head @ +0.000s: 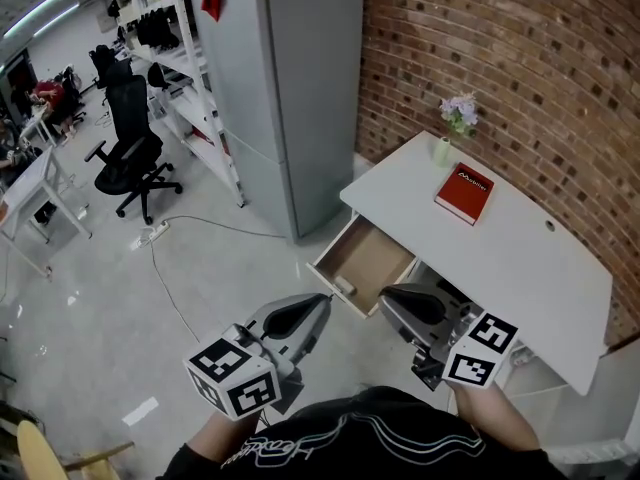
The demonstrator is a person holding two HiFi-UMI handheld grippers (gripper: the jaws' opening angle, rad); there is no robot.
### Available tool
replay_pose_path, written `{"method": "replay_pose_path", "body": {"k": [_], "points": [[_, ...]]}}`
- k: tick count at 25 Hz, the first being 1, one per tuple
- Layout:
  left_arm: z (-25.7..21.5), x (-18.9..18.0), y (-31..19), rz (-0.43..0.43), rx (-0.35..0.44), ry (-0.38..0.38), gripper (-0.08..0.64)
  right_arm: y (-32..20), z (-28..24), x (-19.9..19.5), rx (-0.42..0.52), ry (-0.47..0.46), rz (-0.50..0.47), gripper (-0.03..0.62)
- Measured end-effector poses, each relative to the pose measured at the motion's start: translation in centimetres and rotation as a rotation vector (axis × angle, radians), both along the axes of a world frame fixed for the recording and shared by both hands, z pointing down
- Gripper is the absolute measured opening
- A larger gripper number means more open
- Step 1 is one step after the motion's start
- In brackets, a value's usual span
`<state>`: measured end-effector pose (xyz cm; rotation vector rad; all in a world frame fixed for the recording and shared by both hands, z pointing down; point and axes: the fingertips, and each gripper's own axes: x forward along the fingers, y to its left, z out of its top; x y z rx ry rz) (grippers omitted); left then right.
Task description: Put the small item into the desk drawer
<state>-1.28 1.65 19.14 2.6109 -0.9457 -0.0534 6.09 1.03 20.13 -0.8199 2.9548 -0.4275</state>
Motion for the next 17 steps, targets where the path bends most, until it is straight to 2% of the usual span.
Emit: {"method": "replay_pose_path", "body": {"k": [9,17], "points": [[-0.4,1.6,-1.6,-0.010,-0.007,0.017,0.020,-1.1,-0.7,2.2,-0.004,0.030,0.022,0.054],[-0.6,5.7,-2.6,-0.006,-0.008,-0.006,0.020,-1.3,-0.4,6.5,-0.026,0.028,0.032,0.054]]}}
